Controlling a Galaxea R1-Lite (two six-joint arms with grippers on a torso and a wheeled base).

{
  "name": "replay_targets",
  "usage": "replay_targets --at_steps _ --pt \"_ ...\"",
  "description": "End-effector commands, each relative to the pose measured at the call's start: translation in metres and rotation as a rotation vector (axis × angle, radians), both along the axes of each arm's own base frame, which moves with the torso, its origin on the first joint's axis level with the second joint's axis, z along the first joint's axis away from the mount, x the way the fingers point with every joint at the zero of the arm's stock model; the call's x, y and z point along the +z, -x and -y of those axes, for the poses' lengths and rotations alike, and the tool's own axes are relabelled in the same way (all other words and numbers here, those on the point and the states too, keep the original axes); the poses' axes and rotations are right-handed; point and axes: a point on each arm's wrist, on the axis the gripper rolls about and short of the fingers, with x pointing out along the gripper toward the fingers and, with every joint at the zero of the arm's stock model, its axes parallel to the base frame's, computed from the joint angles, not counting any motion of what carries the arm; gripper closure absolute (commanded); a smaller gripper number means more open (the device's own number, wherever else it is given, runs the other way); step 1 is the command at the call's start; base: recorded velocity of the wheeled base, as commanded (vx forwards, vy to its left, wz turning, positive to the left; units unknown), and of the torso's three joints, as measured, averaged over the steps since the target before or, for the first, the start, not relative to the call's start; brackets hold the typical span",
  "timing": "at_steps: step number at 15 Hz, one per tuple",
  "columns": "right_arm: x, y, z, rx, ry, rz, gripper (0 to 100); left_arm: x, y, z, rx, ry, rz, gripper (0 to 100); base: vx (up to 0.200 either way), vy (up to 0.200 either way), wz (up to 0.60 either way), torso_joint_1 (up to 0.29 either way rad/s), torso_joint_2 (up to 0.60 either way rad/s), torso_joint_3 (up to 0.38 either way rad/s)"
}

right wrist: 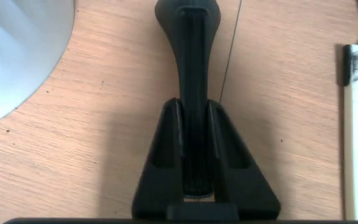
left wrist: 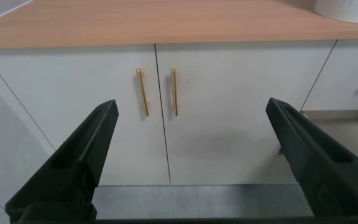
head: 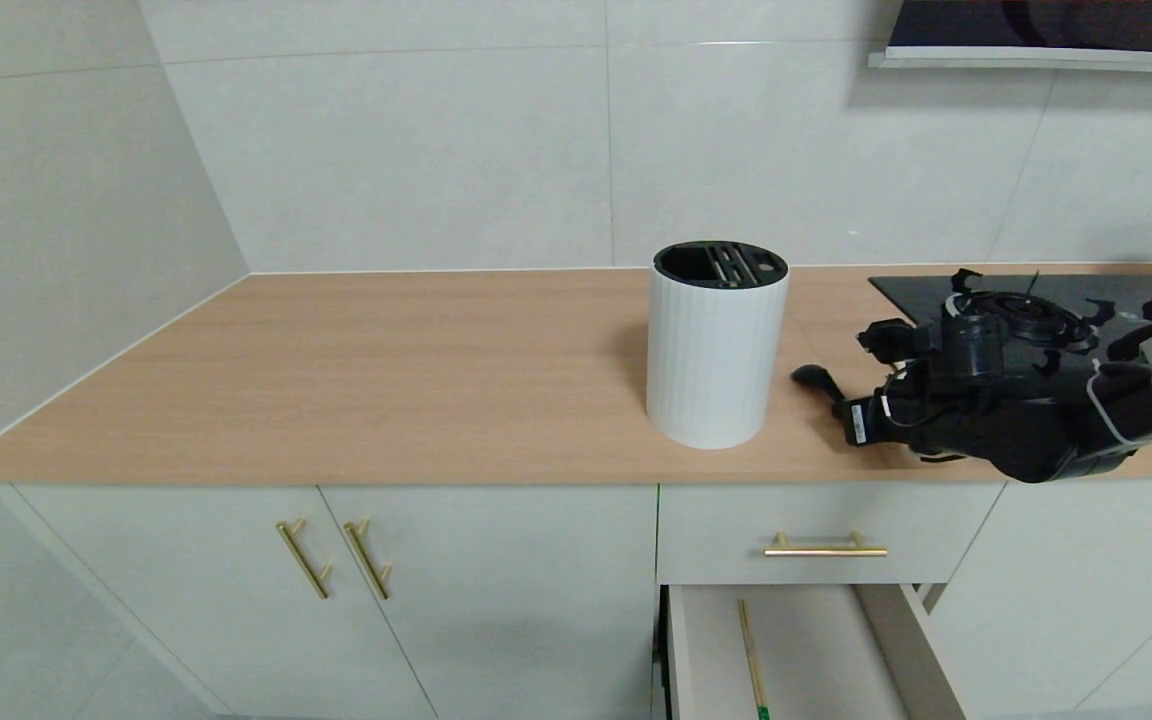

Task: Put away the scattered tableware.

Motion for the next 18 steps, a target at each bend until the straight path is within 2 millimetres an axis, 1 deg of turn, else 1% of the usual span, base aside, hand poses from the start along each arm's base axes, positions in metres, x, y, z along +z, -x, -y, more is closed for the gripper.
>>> replay_targets --at_steps 1,5,7,10,12,14,15,17,18 --pt "0.0 0.0 0.0 0.002 0.0 -0.002 100 0.0 0.0 0.0 0.0 -0.001 -0.001 0 0.0 0.0 0.0 0.0 0.0 0.0" --pt "0.005 0.004 -0.001 0.002 -0.005 0.0 100 0.0 0.0 0.0 0.0 0.0 -0.001 0 0.0 0.0 0.0 0.0 0.0 0.0" --pt "0.02 0.023 -0.006 -0.007 -0.031 -0.04 100 0.0 0.0 0.0 0.0 -0.001 -0.001 0 0.0 0.0 0.0 0.0 0.0 0.0" --pt "0.053 0.074 -0.003 -0.029 -0.081 -0.115 100 0.0 0.0 0.0 0.0 0.0 -0.001 0 0.0 0.0 0.0 0.0 0.0 0.0" --pt "0.069 0.111 0.0 -0.034 -0.107 -0.133 100 0.0 0.0 0.0 0.0 0.0 -0.001 0 0.0 0.0 0.0 0.0 0.0 0.0" --pt "0.078 0.141 0.004 -0.029 -0.111 -0.142 100 0.0 0.0 0.0 0.0 0.0 -0.001 0 0.0 0.0 0.0 0.0 0.0 0.0" --pt "0.083 0.167 0.005 -0.012 -0.112 -0.137 100 0.0 0.0 0.0 0.0 0.0 -0.001 0 0.0 0.0 0.0 0.0 0.0 0.0" --pt "0.086 0.195 0.004 0.024 -0.112 -0.121 100 0.0 0.0 0.0 0.0 0.0 -0.001 0 0.0 0.0 0.0 0.0 0.0 0.0" --pt "0.085 0.204 0.003 0.034 -0.112 -0.119 100 0.0 0.0 0.0 0.0 -0.001 -0.001 0 0.0 0.0 0.0 0.0 0.0 0.0"
